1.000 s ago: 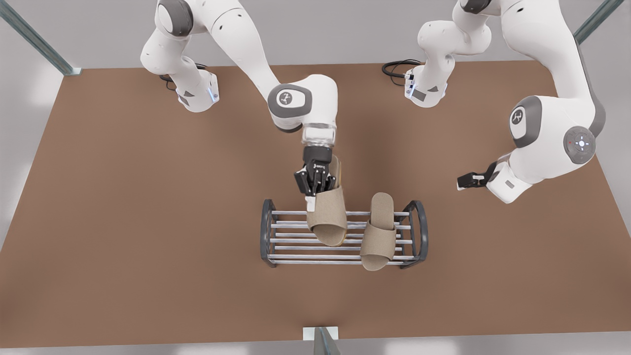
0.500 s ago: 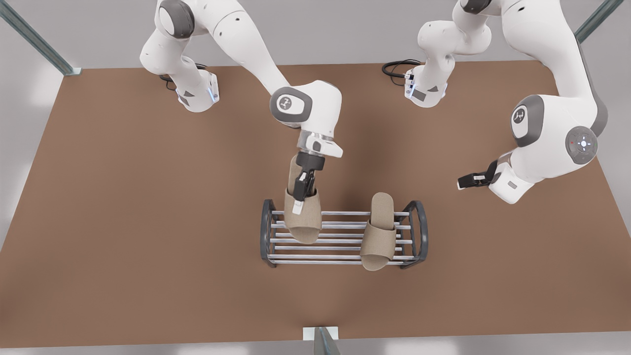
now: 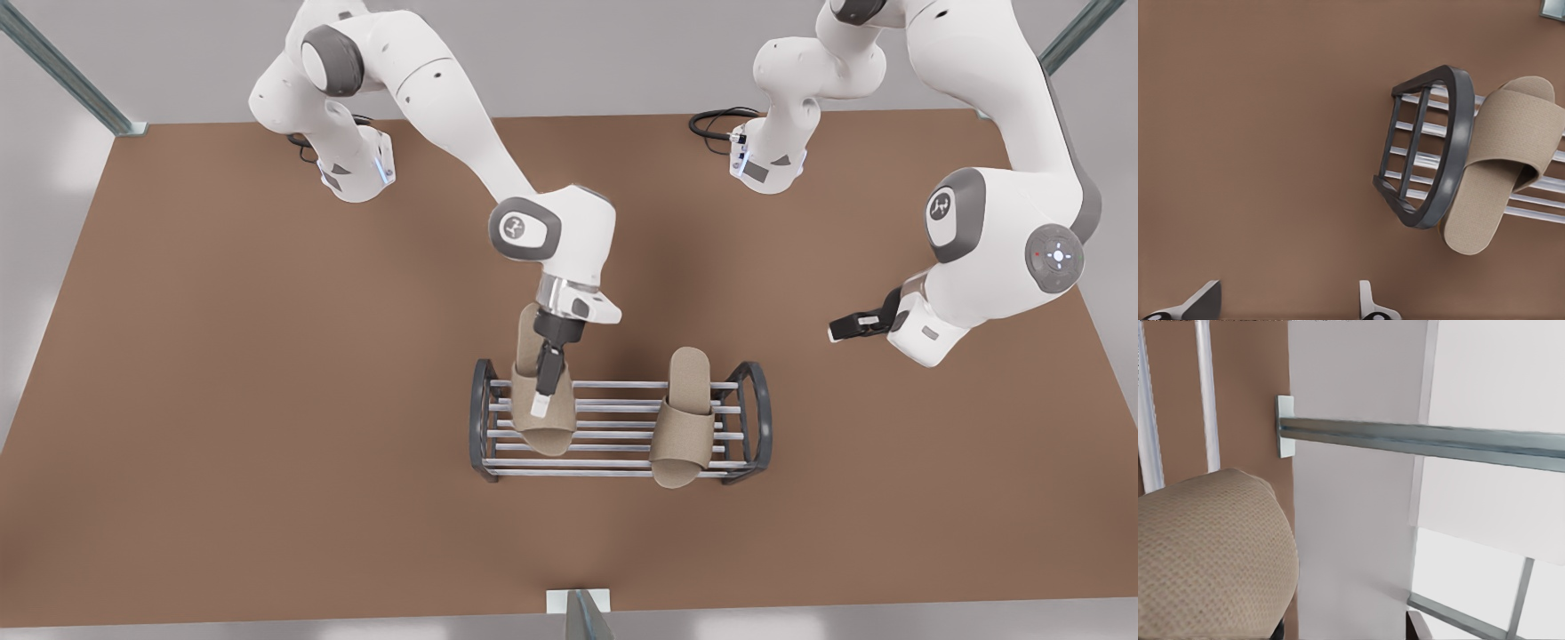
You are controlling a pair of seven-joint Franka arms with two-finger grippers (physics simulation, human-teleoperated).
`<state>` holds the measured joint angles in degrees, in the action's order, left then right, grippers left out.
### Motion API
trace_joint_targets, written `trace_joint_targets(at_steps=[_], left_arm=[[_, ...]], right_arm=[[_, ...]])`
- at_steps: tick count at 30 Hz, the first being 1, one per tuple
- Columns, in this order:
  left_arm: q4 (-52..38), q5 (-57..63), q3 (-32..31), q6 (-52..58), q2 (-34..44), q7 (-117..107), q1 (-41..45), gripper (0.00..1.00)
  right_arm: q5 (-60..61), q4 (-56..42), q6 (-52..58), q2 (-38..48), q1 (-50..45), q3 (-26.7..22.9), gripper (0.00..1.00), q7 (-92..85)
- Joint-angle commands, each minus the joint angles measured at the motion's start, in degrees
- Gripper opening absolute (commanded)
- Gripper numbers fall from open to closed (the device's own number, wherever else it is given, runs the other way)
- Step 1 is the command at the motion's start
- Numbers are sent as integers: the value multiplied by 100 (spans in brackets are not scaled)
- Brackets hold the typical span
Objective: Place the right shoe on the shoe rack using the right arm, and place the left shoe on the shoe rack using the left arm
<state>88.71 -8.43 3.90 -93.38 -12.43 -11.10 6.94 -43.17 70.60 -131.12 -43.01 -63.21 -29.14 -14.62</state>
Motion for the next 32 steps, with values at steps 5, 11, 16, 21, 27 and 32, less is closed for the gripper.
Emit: trace_joint_targets(at_steps=[5, 11, 16, 21, 27, 32], left_arm=[[-3, 9, 6, 4, 4, -129, 1, 100], [-3, 8, 6, -14, -14, -121, 1, 100], [-3, -18, -3, -31, -75, -121, 1, 100], [-152, -18, 6, 162, 153, -121, 1, 100], [-583, 430, -56, 856, 83, 635, 36, 100], [-583, 395, -56, 1050, 48, 626, 36, 100]], right_arm=[[63, -758, -71, -709, 485, 304, 100, -1359], [63, -758, -71, -718, 494, 347, 100, -1359], [46, -152, -45, -122, 389, 619, 100, -1359], [1468, 754, 904, 2349, 1732, 1990, 100, -32], [3632, 1994, 3401, 3704, 5846, 2976, 100, 2280], [3649, 1773, 2979, 3413, 5838, 2914, 100, 2262]])
